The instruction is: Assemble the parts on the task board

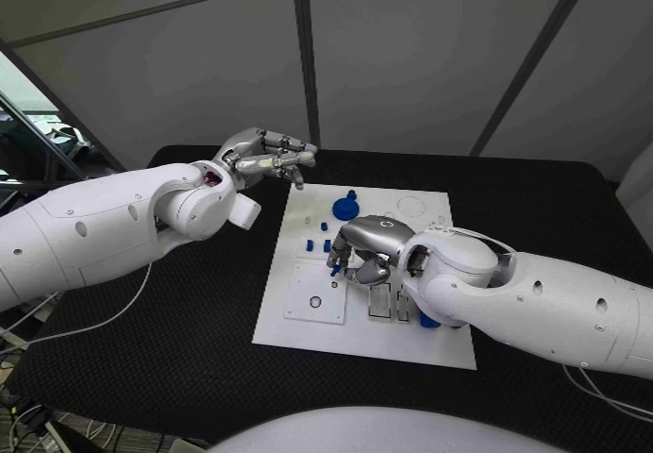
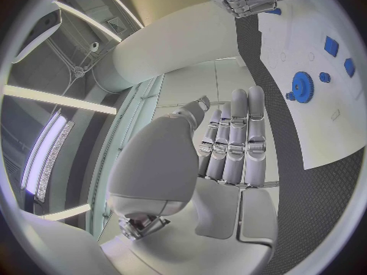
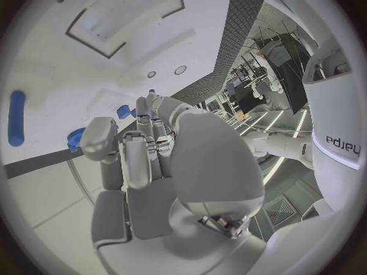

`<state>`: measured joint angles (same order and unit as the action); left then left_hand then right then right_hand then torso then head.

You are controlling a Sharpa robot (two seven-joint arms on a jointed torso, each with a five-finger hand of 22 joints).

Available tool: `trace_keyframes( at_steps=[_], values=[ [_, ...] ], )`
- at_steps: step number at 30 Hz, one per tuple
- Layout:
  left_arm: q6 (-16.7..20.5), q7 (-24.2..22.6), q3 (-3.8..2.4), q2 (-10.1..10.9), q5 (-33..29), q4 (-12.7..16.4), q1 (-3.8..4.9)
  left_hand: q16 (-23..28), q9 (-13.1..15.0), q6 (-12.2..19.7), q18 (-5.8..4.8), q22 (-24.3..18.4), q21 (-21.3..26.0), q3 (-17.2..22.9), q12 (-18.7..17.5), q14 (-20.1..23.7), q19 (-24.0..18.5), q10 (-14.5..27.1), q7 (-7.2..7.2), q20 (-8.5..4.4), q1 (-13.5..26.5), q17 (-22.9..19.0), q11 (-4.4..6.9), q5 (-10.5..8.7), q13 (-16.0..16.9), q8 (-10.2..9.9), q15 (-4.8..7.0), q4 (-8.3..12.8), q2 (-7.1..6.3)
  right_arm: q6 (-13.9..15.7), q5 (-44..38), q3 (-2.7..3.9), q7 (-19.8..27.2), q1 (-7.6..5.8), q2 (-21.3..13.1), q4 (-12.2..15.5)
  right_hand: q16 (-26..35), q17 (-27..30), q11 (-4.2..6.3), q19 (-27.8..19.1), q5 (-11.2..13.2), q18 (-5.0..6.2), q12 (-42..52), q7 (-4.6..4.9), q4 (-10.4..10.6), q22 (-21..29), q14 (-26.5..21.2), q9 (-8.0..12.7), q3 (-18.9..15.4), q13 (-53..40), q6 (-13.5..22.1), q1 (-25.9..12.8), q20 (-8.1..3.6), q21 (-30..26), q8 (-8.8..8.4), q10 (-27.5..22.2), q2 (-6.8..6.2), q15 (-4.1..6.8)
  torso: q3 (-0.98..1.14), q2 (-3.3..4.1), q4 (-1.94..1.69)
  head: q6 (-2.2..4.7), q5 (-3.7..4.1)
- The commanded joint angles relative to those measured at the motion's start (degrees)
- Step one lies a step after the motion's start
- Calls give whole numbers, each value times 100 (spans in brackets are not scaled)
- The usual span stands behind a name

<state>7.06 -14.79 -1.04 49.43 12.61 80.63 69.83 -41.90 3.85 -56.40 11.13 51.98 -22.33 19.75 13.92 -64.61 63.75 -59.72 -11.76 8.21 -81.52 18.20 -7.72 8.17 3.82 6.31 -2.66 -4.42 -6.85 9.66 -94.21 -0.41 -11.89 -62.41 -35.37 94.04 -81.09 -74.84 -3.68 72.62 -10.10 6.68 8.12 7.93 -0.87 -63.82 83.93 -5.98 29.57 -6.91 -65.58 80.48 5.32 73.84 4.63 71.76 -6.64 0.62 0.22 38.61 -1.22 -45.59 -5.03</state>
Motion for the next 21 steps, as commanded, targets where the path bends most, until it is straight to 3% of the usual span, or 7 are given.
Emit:
trace_keyframes(
  at_steps=[1,21],
  values=[
    [-22,-97,-6,-10,-32,2,9,38,-2,14,-70,-7,32,2,27,23,-38,41,-12,-2,-51,-7,4,-6,-1,21,-13,22,-10,-130,-99,0,85,11,18,-8,-1,10,-5,-1,-23,-88,-36,9,-3,9,326,-7,-48,-6,-3,-26,7,-23,29,-5,18,14,-1,0,-1,-17,-13],
    [-50,-78,-5,-15,-32,-7,9,42,-1,13,-70,-10,35,1,30,23,-38,41,-11,-1,-51,-10,4,-6,0,22,-13,23,-9,-270,-201,-4,69,62,39,-46,-5,4,-7,-6,-28,-87,-41,11,-4,15,327,-7,-53,-6,1,-29,8,-28,26,-8,22,13,-2,1,2,-63,-36]
  ],
)
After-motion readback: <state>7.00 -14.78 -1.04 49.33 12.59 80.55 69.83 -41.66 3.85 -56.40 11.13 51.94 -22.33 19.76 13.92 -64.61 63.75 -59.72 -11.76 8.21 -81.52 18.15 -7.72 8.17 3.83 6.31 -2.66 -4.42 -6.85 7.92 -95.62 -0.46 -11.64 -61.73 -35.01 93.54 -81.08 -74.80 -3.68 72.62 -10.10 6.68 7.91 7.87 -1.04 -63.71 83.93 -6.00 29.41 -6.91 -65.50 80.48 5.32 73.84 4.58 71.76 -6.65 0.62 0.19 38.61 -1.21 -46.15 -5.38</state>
